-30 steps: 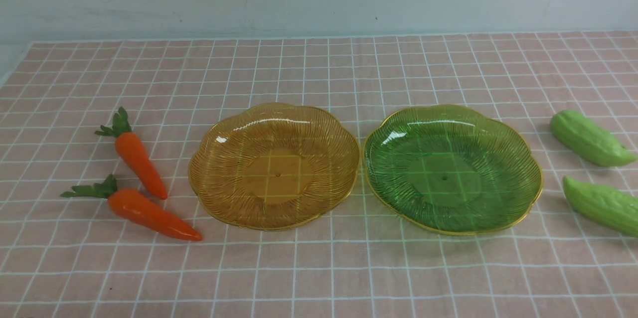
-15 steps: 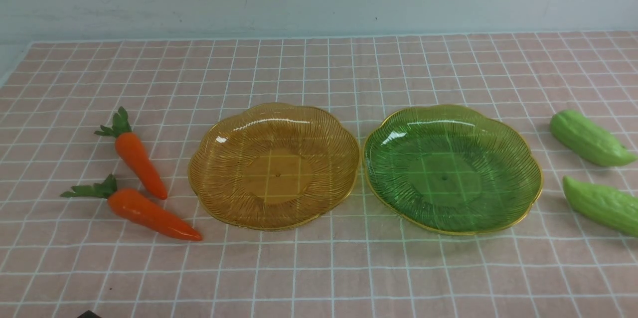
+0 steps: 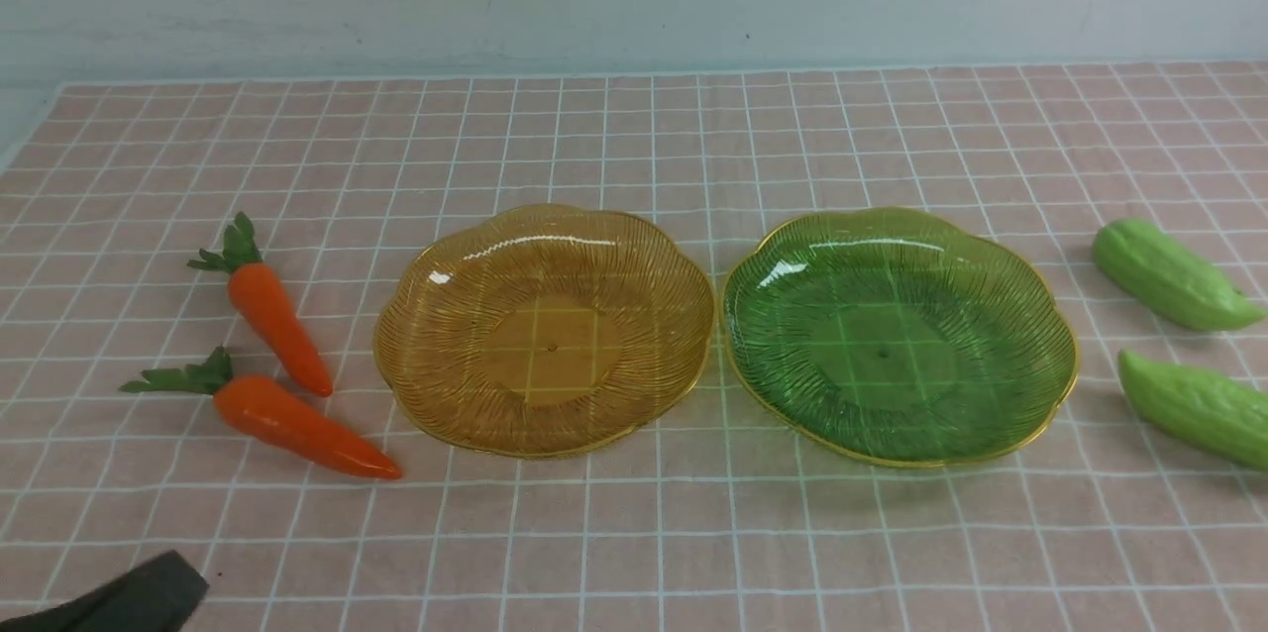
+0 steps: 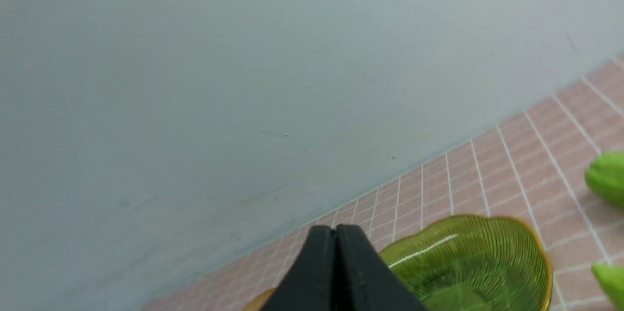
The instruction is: Put different types of vegetables on the plate.
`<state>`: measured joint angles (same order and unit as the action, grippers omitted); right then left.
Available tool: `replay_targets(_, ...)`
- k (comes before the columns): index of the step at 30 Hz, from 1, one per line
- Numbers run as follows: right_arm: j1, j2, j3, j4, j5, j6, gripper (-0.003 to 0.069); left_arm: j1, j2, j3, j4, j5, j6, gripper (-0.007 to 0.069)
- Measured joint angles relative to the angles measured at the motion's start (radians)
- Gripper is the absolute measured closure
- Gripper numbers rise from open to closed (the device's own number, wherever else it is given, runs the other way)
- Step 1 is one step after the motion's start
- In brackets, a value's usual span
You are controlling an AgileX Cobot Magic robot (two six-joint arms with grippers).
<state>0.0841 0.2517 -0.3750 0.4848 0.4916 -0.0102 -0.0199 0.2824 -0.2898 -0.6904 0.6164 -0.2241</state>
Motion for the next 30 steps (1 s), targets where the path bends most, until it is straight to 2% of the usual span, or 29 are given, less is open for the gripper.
replay_targets(4,0.000,0.261,-0.161,-0.197,0.248,0.094,0.0670,0.000,0.188,-0.095,0.142,0.183,0.045,0.0628)
replay_targets(7,0.000,0.427,-0.252,-0.319,0.347,0.194,0.0668,0.000,0.292,-0.147,0.211,0.234,0.058,0.0628)
replay_targets(11,0.000,0.632,-0.354,-0.458,0.391,0.262,0.0638,0.000,0.402,-0.200,0.262,0.259,0.067,0.0628)
replay_targets(14,0.000,0.723,-0.399,-0.496,0.392,0.275,0.0606,0.000,0.445,-0.220,0.272,0.262,0.081,0.0627)
replay_targets(16,0.000,0.807,-0.443,-0.520,0.392,0.281,0.0561,0.000,0.469,-0.225,0.276,0.262,0.085,0.0627)
replay_targets(17,0.000,0.896,-0.497,-0.543,0.391,0.281,0.0492,0.000,0.481,-0.226,0.277,0.262,0.087,0.0624)
replay_targets(18,0.000,0.915,-0.502,-0.546,0.391,0.281,0.0483,0.000,0.482,-0.226,0.277,0.263,0.087,0.0624)
replay_targets(20,0.000,1.019,-0.556,-0.583,0.390,0.281,0.0365,0.000,0.483,-0.226,0.278,0.265,0.092,0.0615)
replay_targets(21,0.000,1.057,-0.575,-0.593,0.389,0.283,0.0333,0.000,0.483,-0.226,0.278,0.266,0.093,0.0613)
replay_targets(23,0.000,1.193,-0.642,-0.627,0.394,0.301,0.0181,0.000,0.483,-0.226,0.279,0.269,0.096,0.0601)
replay_targets(25,0.000,1.249,-0.671,-0.648,0.406,0.304,0.0123,0.000,0.483,-0.226,0.280,0.270,0.097,0.0594)
replay_targets(27,0.000,1.358,-0.737,-0.704,0.464,0.295,0.0021,0.000,0.483,-0.226,0.280,0.270,0.102,0.0589)
replay_targets(30,0.000,1.434,-0.797,-0.762,0.527,0.245,-0.0023,0.000,0.483,-0.226,0.282,0.271,0.103,0.0582)
